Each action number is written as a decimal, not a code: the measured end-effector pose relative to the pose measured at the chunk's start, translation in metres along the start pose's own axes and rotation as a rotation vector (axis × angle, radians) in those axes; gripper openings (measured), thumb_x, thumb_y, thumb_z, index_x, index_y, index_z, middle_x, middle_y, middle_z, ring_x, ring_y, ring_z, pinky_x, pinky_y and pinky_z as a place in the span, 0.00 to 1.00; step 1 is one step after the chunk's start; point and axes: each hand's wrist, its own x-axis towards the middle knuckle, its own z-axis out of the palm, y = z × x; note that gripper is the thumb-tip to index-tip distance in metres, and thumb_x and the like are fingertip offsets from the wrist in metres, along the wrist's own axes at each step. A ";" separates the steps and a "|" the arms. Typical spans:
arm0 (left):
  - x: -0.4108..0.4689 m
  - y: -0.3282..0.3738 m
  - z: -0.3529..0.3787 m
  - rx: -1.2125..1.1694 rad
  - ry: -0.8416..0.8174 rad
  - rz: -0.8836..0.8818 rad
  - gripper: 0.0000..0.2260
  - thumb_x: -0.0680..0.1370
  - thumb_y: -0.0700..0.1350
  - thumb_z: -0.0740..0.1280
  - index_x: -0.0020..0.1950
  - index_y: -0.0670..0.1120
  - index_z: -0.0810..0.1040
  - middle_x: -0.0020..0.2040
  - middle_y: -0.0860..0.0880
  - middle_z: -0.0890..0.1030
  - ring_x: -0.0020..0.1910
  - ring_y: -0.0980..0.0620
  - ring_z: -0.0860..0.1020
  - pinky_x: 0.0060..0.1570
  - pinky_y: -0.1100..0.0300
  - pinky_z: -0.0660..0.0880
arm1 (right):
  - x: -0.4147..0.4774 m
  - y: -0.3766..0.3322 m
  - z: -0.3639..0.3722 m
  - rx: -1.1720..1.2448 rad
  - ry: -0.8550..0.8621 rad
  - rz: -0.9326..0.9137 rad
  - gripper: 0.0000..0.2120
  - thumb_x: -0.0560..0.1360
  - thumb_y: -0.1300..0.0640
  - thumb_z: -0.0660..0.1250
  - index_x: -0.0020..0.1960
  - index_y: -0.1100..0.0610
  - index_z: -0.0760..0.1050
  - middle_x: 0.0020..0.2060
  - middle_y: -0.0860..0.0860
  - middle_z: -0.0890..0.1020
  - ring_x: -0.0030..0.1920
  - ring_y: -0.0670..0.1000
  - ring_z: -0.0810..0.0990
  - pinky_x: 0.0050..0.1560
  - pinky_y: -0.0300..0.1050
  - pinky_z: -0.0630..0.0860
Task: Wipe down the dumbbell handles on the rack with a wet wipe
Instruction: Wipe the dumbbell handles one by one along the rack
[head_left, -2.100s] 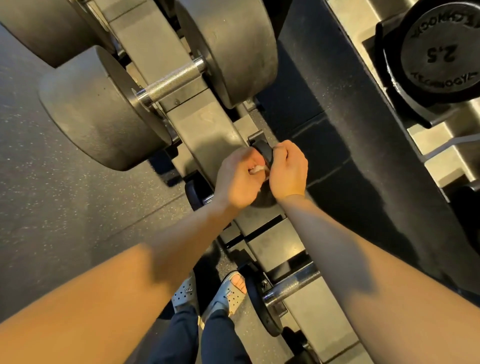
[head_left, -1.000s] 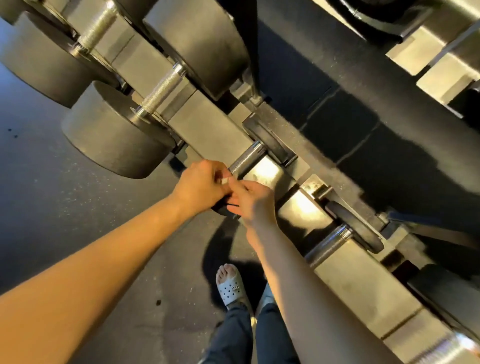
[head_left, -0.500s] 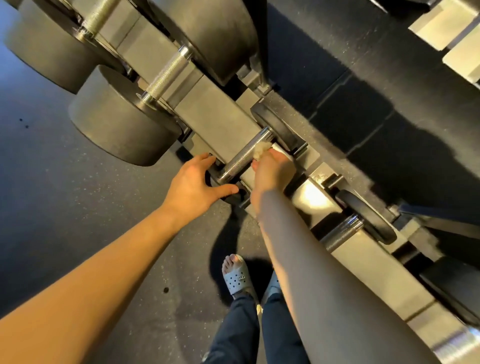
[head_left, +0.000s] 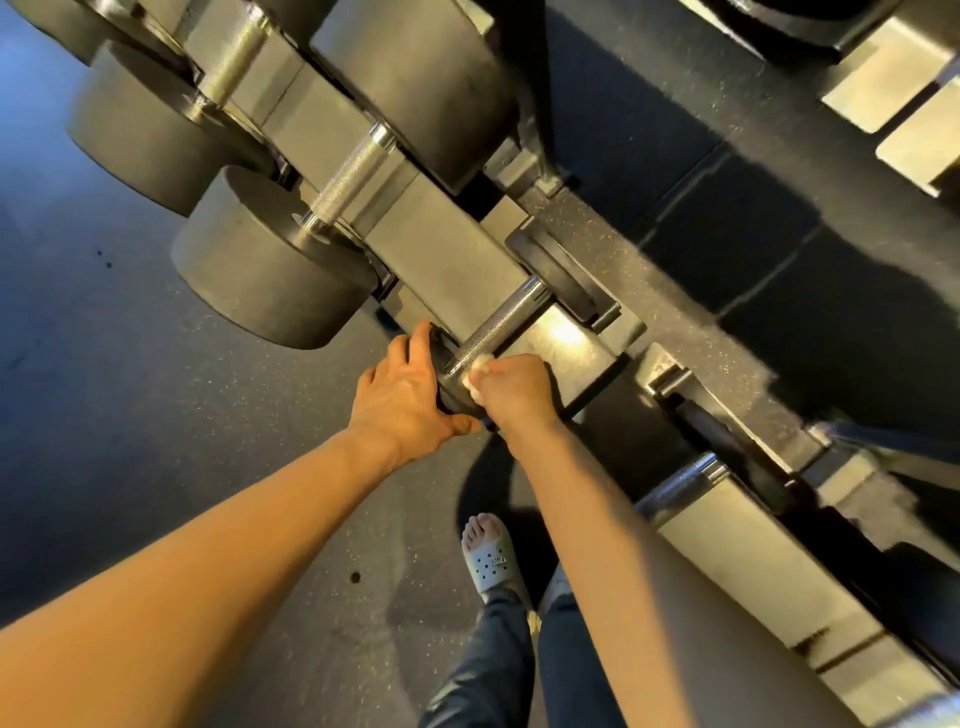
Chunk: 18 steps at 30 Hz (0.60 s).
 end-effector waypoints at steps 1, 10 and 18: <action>-0.001 0.002 -0.003 0.002 -0.020 -0.016 0.62 0.66 0.65 0.79 0.83 0.47 0.41 0.79 0.43 0.57 0.78 0.41 0.61 0.75 0.43 0.61 | 0.003 -0.005 -0.006 0.154 0.003 0.091 0.10 0.80 0.58 0.69 0.41 0.60 0.80 0.37 0.55 0.82 0.36 0.50 0.81 0.33 0.37 0.79; -0.001 0.005 -0.006 0.008 -0.059 -0.062 0.59 0.66 0.63 0.80 0.83 0.48 0.44 0.78 0.43 0.58 0.76 0.39 0.65 0.72 0.40 0.67 | 0.007 -0.030 -0.039 1.233 0.164 0.197 0.08 0.77 0.65 0.72 0.55 0.65 0.79 0.45 0.58 0.82 0.39 0.50 0.80 0.34 0.37 0.79; -0.001 0.000 -0.002 0.034 -0.043 -0.001 0.56 0.69 0.63 0.78 0.82 0.48 0.44 0.76 0.42 0.59 0.72 0.39 0.68 0.69 0.43 0.71 | -0.022 -0.002 0.002 0.392 0.057 0.049 0.03 0.78 0.61 0.72 0.46 0.56 0.80 0.39 0.52 0.82 0.37 0.47 0.77 0.33 0.37 0.71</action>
